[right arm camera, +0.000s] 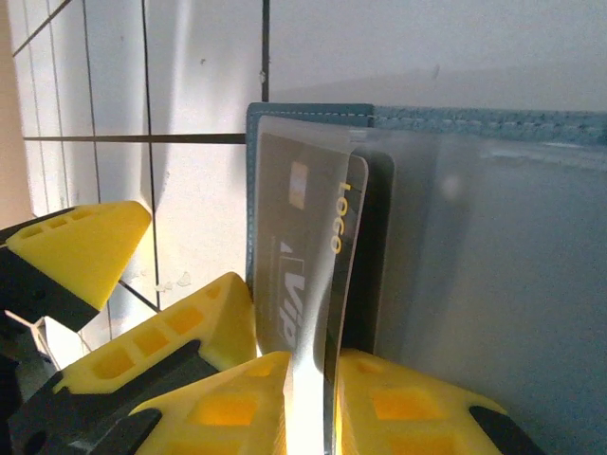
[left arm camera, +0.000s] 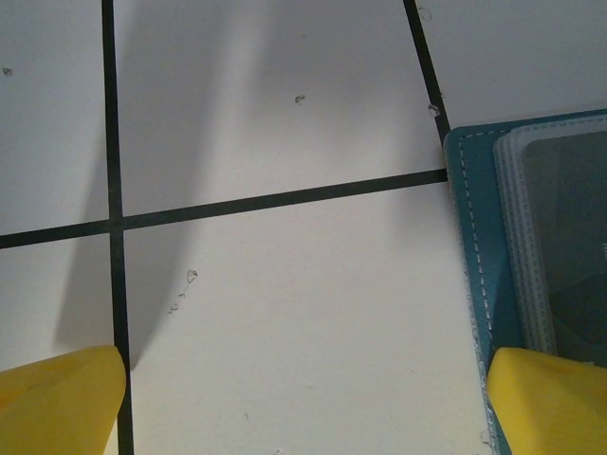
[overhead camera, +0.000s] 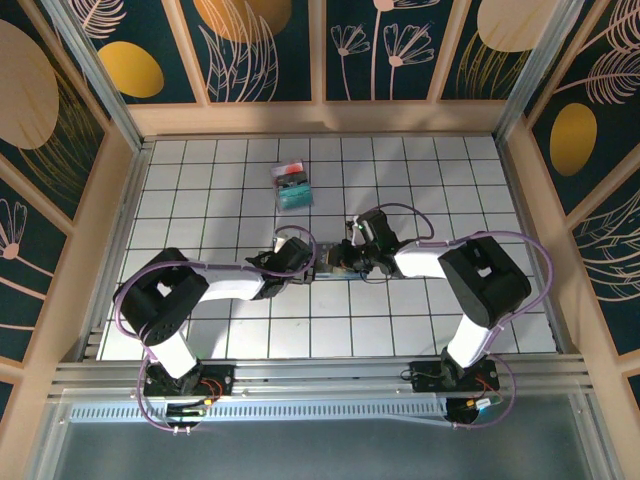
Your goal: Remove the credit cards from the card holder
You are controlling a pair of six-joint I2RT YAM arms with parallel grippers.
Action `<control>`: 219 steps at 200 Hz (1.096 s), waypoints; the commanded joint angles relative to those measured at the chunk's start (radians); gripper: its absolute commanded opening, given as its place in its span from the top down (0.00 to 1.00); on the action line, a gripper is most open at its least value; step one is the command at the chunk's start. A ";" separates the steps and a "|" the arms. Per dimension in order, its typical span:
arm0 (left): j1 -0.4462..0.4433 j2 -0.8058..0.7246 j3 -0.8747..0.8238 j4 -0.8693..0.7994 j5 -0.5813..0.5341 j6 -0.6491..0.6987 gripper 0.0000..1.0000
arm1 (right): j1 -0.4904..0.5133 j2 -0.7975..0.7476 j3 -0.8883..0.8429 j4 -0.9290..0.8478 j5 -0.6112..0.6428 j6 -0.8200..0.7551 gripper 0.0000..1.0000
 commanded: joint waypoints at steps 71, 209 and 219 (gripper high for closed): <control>-0.017 0.026 0.026 -0.083 -0.015 -0.003 0.01 | -0.033 -0.055 -0.047 0.118 -0.102 0.037 0.84; -0.017 0.039 0.041 -0.124 -0.031 -0.020 0.01 | -0.090 -0.082 -0.122 0.231 -0.160 0.102 0.98; -0.016 0.038 0.038 -0.124 -0.031 -0.022 0.01 | -0.094 -0.085 -0.120 0.212 -0.150 0.094 0.98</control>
